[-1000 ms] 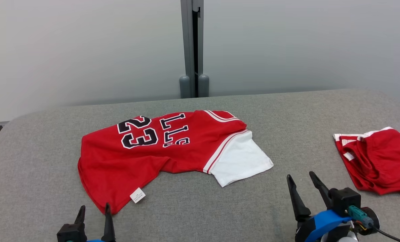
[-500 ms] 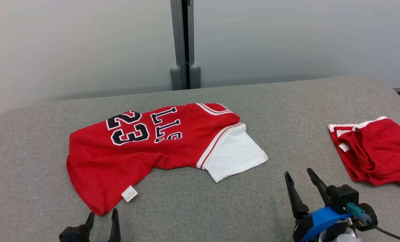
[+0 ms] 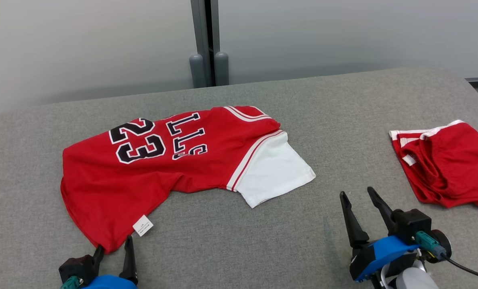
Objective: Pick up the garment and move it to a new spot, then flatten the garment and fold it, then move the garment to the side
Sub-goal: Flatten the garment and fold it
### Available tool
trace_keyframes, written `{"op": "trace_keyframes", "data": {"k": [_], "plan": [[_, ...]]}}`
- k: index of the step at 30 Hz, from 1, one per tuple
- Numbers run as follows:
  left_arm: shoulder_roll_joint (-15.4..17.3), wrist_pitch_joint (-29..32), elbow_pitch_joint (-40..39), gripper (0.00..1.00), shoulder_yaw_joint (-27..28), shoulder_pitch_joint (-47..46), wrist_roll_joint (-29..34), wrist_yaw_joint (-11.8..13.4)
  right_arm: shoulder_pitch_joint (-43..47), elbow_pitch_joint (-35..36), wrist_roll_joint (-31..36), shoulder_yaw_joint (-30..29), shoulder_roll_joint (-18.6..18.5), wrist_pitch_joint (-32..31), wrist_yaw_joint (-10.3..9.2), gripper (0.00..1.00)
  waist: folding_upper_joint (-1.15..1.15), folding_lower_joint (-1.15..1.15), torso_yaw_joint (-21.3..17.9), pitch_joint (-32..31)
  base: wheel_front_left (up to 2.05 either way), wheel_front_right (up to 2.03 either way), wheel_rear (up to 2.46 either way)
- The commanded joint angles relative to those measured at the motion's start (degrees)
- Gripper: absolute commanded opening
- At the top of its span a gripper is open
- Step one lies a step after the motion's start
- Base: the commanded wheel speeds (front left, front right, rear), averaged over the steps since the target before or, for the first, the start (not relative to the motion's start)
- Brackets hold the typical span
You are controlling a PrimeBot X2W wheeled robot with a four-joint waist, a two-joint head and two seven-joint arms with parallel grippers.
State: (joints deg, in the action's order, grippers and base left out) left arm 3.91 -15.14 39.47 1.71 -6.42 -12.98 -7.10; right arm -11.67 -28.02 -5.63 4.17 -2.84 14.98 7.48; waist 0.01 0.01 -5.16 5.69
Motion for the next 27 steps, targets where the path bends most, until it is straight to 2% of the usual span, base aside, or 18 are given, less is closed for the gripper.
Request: {"op": "trace_keyframes", "data": {"k": [1, 6, 7, 8, 9, 10, 15, 27], "plan": [[0.6, 0.0, 0.3, 1.0, 0.4, -0.9, 0.0, -0.3, -1.0, 0.4, -0.1, 0.1, -0.1, 0.3, 0.02, 1.0, -0.01, -0.01, 0.0, 0.3, 0.0, 0.0, 0.0], [0.7, 0.0, 0.8, 0.99, 0.4, -1.5, -0.2, -0.5, -1.2, 0.6, -0.3, 0.0, -0.1, 0.3, 0.02, 1.0, -0.01, -0.01, -0.2, 0.8, 0.0, 0.0, 0.0], [0.7, 0.0, 0.9, 0.81, 0.4, -1.6, -0.3, -0.5, -1.3, 0.6, -0.3, 0.0, -0.1, 0.3, 0.02, 1.0, -0.01, -0.01, -0.2, 0.9, 0.0, 0.0, 0.0], [0.7, 0.0, 1.1, 0.41, 0.2, -1.7, -0.4, -0.5, -1.4, 0.6, -0.4, 0.0, -0.1, 0.3, 0.02, 1.0, -0.01, -0.01, -0.2, 1.0, 0.0, 0.0, 0.0], [0.7, 0.0, 1.2, 0.09, 0.1, -1.8, -0.6, -0.6, -1.4, 0.7, -0.4, 0.1, -0.1, 0.3, 0.02, 1.0, -0.01, -0.01, -0.2, 1.1, 0.0, 0.0, 0.0], [0.8, 0.0, 1.2, 0.0, -0.1, -2.0, -0.7, -0.6, -1.4, 0.7, -0.4, 0.1, -0.1, 0.3, 0.02, 1.0, -0.01, -0.01, -0.1, 1.3, 0.0, 0.0, 0.0], [1.4, 0.0, 0.8, 0.0, -0.9, -2.6, -1.7, -0.4, -2.6, -0.7, -0.6, 0.6, -0.1, 0.3, 0.02, 1.0, -0.01, -0.01, 0.9, 2.5, 0.0, 0.0, 0.0], [2.7, 0.0, -0.6, 0.0, -5.8, -4.8, -3.6, -0.4, -12.2, -12.9, 0.2, -0.7, -0.2, 0.3, 0.02, 1.0, -0.01, -0.01, 5.5, 6.5, 0.0, 0.0, 0.0]]}}
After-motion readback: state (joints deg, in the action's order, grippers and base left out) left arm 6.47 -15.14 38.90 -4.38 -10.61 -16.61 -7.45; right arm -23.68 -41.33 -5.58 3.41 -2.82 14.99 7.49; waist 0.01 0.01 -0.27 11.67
